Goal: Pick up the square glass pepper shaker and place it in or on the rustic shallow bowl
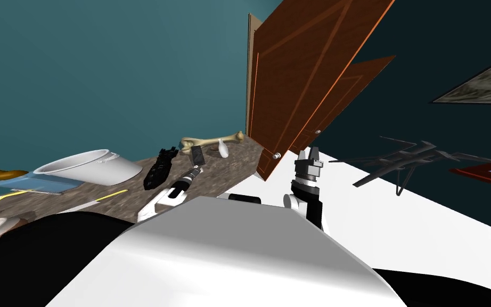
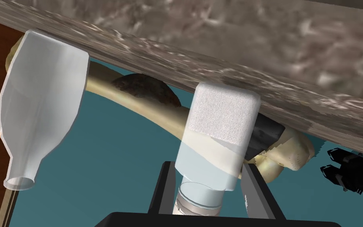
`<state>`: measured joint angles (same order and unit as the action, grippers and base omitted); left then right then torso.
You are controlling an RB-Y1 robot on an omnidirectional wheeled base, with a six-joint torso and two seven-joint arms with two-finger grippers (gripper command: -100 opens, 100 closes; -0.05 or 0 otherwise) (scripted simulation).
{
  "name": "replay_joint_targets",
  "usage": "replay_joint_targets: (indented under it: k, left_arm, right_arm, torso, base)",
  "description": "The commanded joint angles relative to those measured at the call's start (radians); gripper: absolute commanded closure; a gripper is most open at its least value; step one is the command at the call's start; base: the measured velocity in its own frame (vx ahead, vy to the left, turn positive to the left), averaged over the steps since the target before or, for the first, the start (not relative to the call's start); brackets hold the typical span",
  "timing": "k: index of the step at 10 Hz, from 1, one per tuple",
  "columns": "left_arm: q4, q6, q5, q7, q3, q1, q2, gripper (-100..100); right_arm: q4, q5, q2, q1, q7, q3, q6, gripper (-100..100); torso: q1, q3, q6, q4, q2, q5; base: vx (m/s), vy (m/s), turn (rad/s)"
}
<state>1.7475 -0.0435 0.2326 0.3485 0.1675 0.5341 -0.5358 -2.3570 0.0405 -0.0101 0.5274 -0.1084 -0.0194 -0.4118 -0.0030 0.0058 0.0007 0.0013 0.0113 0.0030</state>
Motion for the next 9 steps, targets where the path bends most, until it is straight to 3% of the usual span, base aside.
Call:
replay_joint_targets:
  k: [1,5,9]
  left_arm:
    - [0.003,-0.025,-0.032,-0.004,0.004,-0.016,-0.004,100]
    - [0.024,-0.117,-0.102,-0.028,0.058,-0.029,-0.076,100]
    - [0.007,-0.194,-0.146,-0.067,0.115,-0.035,-0.155,100]
  right_arm:
    - [0.0,0.0,0.0,0.0,0.0,0.0,0.0,0]
    - [0.0,0.0,0.0,0.0,0.0,0.0,0.0,0]
    - [0.0,0.0,0.0,0.001,0.0,0.0,0.0,0]
  torso:
    - [0.0,0.0,0.0,0.0,0.0,0.0]
    - [0.005,-0.002,0.0,0.0,-0.004,0.0]
    - [0.008,-0.007,0.0,-0.002,-0.014,0.001]
  base:
    - [-0.211,-0.067,-0.105]
    - [-0.109,-0.006,-0.158]
    - [0.024,0.041,-0.189]
